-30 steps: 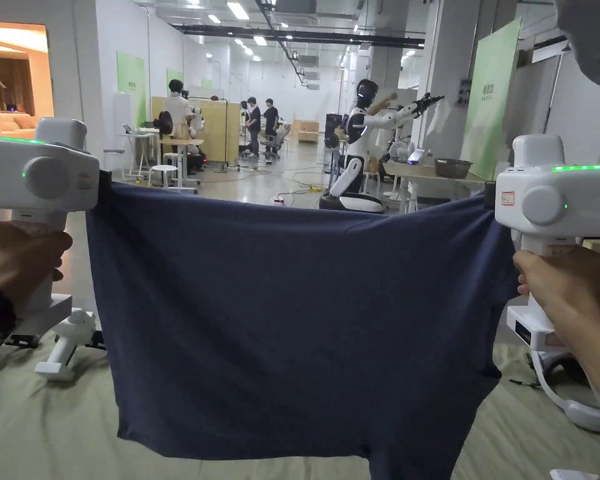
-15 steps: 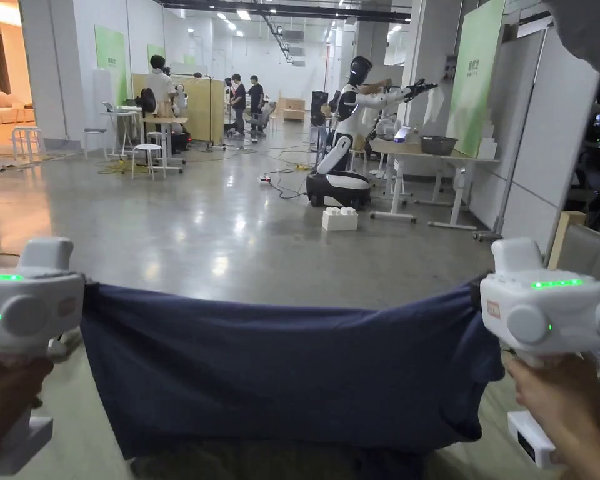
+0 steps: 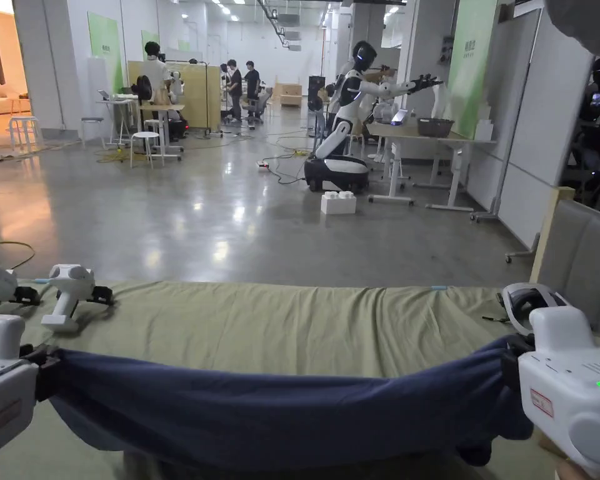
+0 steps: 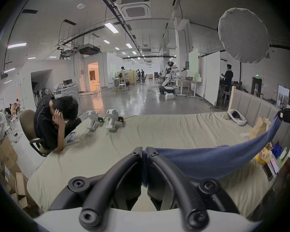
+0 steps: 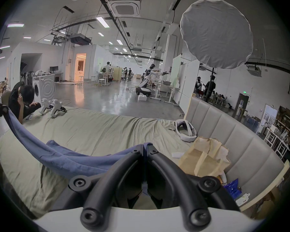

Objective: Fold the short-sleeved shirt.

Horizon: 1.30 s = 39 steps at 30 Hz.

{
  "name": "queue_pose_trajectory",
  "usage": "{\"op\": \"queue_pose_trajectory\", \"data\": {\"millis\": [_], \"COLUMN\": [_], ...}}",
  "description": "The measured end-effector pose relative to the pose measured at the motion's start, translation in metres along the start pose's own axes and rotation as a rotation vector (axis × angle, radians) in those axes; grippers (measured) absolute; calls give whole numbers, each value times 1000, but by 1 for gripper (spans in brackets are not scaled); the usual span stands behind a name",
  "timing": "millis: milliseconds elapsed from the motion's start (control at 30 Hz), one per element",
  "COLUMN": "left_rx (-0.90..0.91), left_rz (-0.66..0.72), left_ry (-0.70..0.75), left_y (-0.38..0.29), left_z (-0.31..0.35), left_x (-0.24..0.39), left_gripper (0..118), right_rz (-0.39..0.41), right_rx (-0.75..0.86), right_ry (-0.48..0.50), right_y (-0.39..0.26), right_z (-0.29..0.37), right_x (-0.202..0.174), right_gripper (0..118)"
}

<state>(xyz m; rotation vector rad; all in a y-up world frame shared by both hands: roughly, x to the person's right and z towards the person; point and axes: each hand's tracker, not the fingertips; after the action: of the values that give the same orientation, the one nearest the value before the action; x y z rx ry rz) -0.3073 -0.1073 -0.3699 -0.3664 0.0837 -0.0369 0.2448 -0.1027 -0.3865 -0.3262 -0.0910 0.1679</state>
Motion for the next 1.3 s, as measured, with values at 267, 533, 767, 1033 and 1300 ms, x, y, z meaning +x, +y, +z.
{"op": "queue_pose_trajectory", "data": {"millis": [267, 533, 767, 1033, 1300], "left_rx": [-91, -278, -511, -689, -776], "left_rz": [30, -6, -5, -7, -48], "left_ry": [4, -10, -59, -85, -78], "left_y": [-66, -138, -203, -235, -248], "left_z": [43, 59, 17, -11, -18], "left_x": [-15, -13, -19, -24, -11], "left_gripper": [6, 6, 6, 6, 9], "right_rz": [23, 58, 82, 121, 188], "right_rx": [-77, -265, -531, -703, -746], "right_ry": [7, 22, 84, 93, 74], "right_y": [-51, -126, -205, -246, -243], "right_z": [58, 79, 42, 18, 14], "right_x": [-6, -13, -18, -25, -37], "right_gripper": [5, 5, 5, 5, 14]}}
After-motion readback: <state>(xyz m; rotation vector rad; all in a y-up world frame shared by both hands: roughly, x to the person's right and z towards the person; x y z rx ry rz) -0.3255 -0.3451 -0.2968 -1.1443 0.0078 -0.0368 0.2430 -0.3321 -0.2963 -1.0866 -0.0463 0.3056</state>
